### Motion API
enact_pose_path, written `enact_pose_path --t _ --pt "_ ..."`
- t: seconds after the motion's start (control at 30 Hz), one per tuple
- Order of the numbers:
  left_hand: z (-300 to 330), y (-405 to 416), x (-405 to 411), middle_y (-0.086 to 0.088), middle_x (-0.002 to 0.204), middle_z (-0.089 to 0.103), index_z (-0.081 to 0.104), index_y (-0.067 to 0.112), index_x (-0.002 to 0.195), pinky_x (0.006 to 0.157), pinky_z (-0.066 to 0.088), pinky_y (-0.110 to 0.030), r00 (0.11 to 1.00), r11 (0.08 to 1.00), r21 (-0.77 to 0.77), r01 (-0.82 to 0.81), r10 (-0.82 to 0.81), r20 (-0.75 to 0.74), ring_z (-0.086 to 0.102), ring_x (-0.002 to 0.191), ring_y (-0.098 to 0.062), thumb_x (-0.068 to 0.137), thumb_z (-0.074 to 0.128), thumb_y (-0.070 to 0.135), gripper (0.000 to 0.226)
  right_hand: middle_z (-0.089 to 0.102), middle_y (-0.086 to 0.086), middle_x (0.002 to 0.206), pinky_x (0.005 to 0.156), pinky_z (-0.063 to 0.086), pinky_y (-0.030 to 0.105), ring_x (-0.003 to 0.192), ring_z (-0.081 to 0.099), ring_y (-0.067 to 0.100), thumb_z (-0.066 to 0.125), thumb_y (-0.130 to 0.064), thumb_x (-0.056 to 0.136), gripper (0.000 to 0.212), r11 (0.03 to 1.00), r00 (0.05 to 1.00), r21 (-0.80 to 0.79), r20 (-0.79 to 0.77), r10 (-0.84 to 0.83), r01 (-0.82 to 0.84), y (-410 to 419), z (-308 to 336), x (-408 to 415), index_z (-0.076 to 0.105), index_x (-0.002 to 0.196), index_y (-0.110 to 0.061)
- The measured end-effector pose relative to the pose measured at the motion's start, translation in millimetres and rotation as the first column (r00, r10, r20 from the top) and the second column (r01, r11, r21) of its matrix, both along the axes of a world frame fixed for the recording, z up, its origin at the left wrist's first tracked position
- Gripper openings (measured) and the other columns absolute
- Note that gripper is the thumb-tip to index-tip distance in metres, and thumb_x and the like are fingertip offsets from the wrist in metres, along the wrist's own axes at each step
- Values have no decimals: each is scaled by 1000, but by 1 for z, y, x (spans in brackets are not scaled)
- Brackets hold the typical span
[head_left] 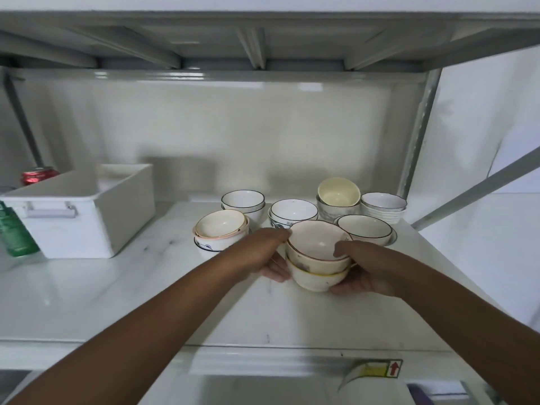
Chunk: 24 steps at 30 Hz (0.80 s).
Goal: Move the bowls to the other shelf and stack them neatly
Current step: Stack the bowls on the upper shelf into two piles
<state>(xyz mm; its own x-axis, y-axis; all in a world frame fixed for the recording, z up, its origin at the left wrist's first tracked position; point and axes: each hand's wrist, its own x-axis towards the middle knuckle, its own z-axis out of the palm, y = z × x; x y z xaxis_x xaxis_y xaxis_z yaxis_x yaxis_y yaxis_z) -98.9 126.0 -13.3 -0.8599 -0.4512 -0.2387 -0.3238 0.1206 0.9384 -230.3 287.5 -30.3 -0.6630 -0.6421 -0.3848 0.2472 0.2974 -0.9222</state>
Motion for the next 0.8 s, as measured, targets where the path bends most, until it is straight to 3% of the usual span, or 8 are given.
enact_pose_path --t 0.07,0.17,0.23,0.3,0.4,0.5,0.67,0.8 --pt "10 -14 15 -18 71 66 58 6 113 42 49 -22 998 996 -72 -50 48 -29 66 51 -26 97 45 31 32 60 17 109 63 63 41 82 68 33 53 -11 92 27 1000 1000 -1 0 -12 12 -9 -1 2 57 118 -9" --pt "20 -50 41 -11 58 62 63 11 83 40 33 -17 947 921 -246 -302 260 -190 53 41 -23 92 49 27 24 58 17 110 64 63 41 82 68 34 56 -16 91 30 999 999 -21 18 -31 31 -18 -1 4 56 120 -11" --pt "19 -83 58 -10 66 60 62 15 75 49 40 -25 845 765 -373 -525 417 -335 56 54 -30 86 53 36 25 58 17 110 69 62 43 82 68 34 59 -20 89 32 999 999 -37 24 -35 36 -21 -1 6 56 120 -13" --pt "10 -113 74 -11 83 62 62 20 89 63 48 -35 784 673 -402 -621 545 -298 61 72 -36 82 53 47 29 60 17 113 74 61 45 83 68 35 61 -25 89 36 999 1000 -33 18 -15 16 -21 -2 7 56 123 -15" --pt "-6 -135 85 -16 101 56 51 20 121 59 53 -32 848 846 -105 -522 528 40 66 64 -33 87 52 53 47 63 25 118 74 60 49 81 69 38 63 -34 87 48 999 996 -8 82 44 -43 -18 -4 6 52 130 -15" --pt "-15 -138 85 -25 111 56 46 20 128 58 59 -40 927 890 265 -372 337 167 71 79 -45 82 60 55 59 63 34 107 76 60 51 80 70 47 62 -38 86 58 997 979 4 190 76 -78 -14 -5 7 45 134 -12" --pt "-18 -137 71 -38 116 61 46 14 127 60 61 -39 976 866 463 -188 114 183 66 100 -50 82 60 53 62 63 35 117 77 60 55 90 69 51 60 -34 86 56 996 954 -75 291 68 -49 -16 -4 8 45 134 -10" --pt "-24 -141 66 -35 110 64 47 13 125 58 61 -34 982 882 444 -157 92 163 67 99 -45 82 59 60 65 67 32 112 81 60 47 95 69 45 57 -57 86 70 991 951 -72 280 127 -111 -10 -8 3 53 134 -6"
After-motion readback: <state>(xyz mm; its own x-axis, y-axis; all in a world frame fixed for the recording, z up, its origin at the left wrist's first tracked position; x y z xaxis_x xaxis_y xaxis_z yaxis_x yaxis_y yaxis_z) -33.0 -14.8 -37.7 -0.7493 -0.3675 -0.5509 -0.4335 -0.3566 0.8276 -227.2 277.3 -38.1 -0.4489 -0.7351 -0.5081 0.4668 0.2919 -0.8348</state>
